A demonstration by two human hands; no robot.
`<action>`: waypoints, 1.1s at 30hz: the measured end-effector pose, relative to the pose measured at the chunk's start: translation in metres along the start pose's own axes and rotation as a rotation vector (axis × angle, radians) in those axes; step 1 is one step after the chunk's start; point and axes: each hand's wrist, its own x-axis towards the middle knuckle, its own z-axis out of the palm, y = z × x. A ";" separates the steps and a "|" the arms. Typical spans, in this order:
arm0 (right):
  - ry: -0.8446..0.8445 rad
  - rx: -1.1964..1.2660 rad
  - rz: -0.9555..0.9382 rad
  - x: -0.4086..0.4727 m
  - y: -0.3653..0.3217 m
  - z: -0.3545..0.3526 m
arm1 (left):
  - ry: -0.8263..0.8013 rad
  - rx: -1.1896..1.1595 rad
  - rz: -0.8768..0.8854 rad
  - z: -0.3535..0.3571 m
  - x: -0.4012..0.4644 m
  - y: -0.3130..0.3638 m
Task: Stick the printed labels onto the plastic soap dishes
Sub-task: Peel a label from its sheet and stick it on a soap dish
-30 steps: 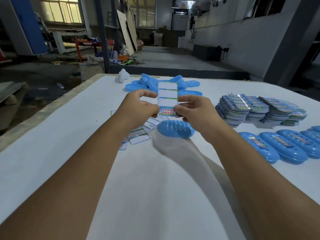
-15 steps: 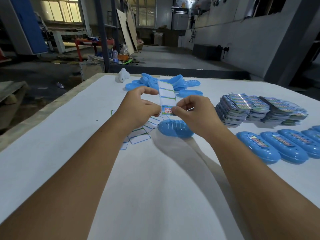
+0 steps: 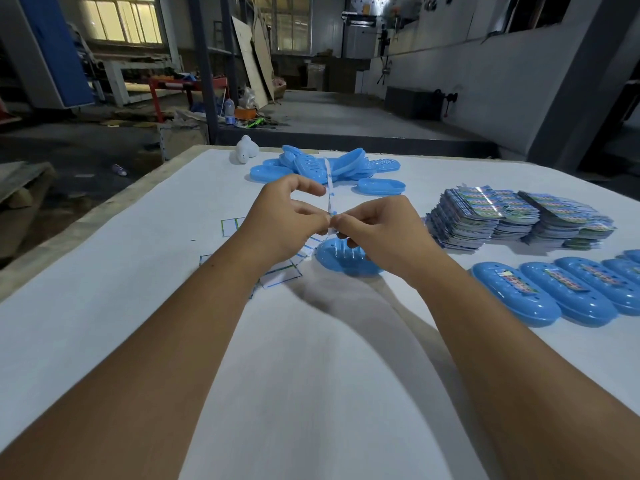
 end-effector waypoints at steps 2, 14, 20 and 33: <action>-0.004 -0.001 0.014 0.000 0.000 0.000 | 0.005 0.002 -0.004 0.001 0.000 0.000; 0.082 -0.017 0.033 0.002 -0.001 0.003 | 0.074 0.040 0.050 0.006 0.002 -0.004; 0.166 0.061 0.066 0.003 0.000 -0.003 | 0.193 0.018 0.020 0.004 0.003 -0.007; 0.185 -0.079 0.085 0.005 0.003 -0.008 | 0.286 0.025 0.002 -0.001 0.009 -0.009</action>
